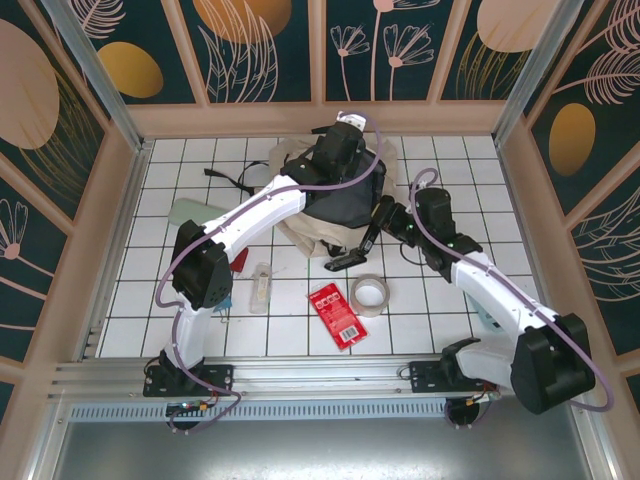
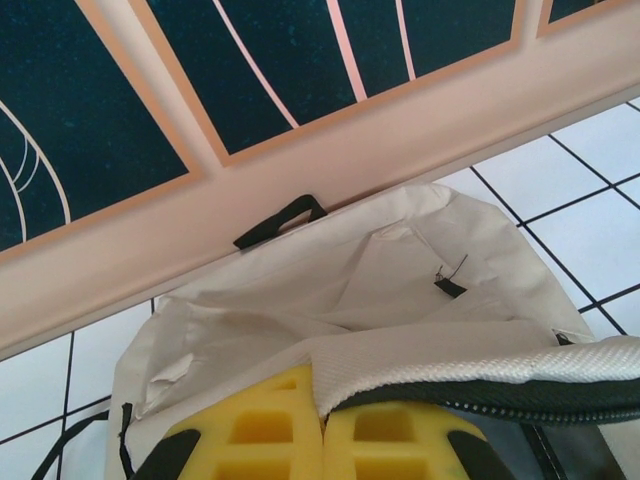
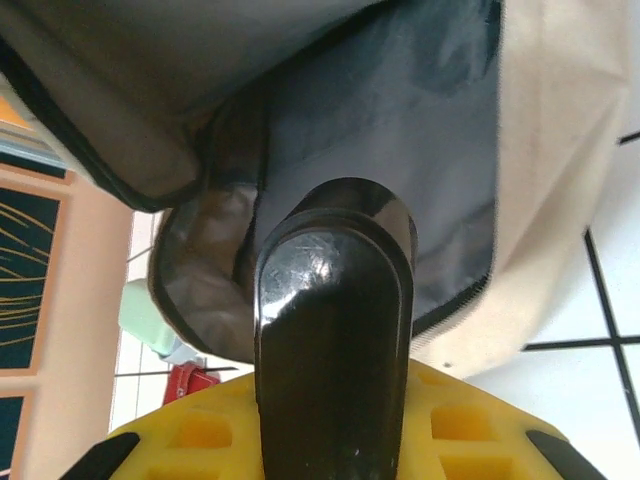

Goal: Pack the student bag
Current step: Place the loose stationery in the student bag.

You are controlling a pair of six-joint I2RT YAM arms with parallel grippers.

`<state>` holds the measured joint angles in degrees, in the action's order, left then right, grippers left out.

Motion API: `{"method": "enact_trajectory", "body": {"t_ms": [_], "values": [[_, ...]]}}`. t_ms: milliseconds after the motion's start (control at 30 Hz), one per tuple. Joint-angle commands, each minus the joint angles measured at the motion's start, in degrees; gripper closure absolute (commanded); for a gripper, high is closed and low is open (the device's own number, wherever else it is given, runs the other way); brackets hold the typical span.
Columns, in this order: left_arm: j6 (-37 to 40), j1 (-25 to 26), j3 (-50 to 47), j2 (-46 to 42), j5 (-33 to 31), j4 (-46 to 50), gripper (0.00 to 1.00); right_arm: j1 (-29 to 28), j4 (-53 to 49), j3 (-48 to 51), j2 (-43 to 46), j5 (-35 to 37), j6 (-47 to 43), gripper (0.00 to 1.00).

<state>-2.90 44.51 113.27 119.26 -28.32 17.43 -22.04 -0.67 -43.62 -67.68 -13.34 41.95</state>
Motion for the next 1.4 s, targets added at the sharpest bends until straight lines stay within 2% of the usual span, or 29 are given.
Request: {"method": "enact_trajectory", "body": {"t_ms": [0,200,433,667,833,967,1133,1367], "values": [[-0.8,-0.1,2.6,-2.7,0.1,-1.0,1.0,1.1,4.6,-4.4,1.4,-1.7,-1.5,1.0],[-0.4,-0.1,3.4,-1.7,-0.1,-0.8,1.0,6.6,7.8,-3.6,4.7,-4.8,1.0,1.0],[-0.1,-0.1,4.9,-1.0,0.1,0.5,1.0,12.0,22.5,-2.4,3.7,-8.6,9.2,1.0],[-0.1,0.0,6.0,-0.7,0.6,1.3,1.0,13.1,30.3,-3.8,-1.1,-8.6,13.2,1.0],[-0.8,0.0,8.1,0.4,1.5,2.5,1.0,12.9,34.2,-1.1,-3.3,-3.9,13.2,1.0],[-1.7,-0.1,11.8,2.3,2.8,4.6,1.0,9.9,40.3,2.7,-5.5,4.2,13.2,1.0],[-3.5,-0.1,16.7,4.5,5.4,7.1,1.0,1.0,47.1,3.7,-11.8,17.7,9.8,1.0],[-4.7,0.0,18.6,5.1,6.7,7.8,1.0,-5.5,52.1,-1.6,-25.5,17.5,11.4,1.0]]}}
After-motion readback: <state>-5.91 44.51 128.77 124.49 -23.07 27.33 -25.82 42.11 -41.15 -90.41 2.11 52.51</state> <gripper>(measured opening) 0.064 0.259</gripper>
